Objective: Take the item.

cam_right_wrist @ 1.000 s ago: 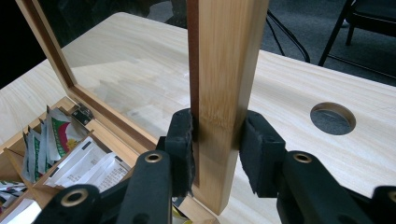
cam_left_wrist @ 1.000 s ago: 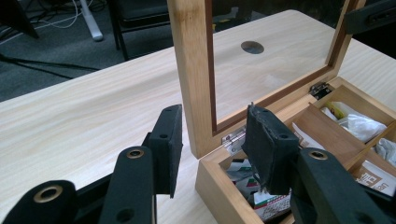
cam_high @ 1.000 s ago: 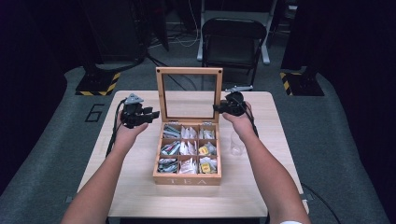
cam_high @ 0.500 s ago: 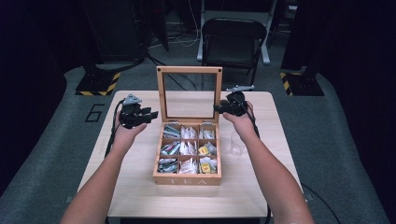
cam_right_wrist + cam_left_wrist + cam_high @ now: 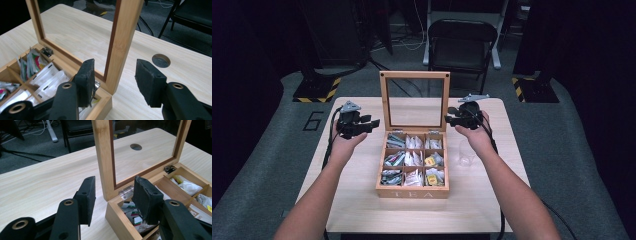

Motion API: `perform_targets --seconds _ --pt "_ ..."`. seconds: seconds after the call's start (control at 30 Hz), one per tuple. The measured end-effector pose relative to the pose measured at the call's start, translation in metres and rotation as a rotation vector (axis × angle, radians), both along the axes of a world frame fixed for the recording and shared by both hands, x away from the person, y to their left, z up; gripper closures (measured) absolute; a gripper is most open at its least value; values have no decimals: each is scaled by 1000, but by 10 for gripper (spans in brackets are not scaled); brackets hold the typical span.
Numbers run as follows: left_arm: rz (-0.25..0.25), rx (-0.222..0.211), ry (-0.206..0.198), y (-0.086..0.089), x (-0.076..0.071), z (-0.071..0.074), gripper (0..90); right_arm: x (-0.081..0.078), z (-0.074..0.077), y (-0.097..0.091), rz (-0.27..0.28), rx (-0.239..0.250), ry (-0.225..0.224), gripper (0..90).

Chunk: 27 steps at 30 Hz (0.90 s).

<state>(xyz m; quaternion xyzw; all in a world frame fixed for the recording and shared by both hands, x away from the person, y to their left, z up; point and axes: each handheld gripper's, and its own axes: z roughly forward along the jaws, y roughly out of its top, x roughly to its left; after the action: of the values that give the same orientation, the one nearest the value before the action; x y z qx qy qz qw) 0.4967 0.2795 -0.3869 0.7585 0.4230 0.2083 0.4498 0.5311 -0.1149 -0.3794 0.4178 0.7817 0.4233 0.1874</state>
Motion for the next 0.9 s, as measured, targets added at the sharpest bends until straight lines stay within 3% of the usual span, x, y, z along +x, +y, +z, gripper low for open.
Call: perform_targets --seconds 0.43,0.67,0.9 --pt "7 -2 -1 2 -11 5 493 -29 10 -2 62 39 -13 428" --pt "-7 -16 6 3 -17 8 466 -43 8 1 112 15 -18 459" --pt "-30 -8 4 -1 -25 11 466 -57 5 4 150 -11 -51 516"
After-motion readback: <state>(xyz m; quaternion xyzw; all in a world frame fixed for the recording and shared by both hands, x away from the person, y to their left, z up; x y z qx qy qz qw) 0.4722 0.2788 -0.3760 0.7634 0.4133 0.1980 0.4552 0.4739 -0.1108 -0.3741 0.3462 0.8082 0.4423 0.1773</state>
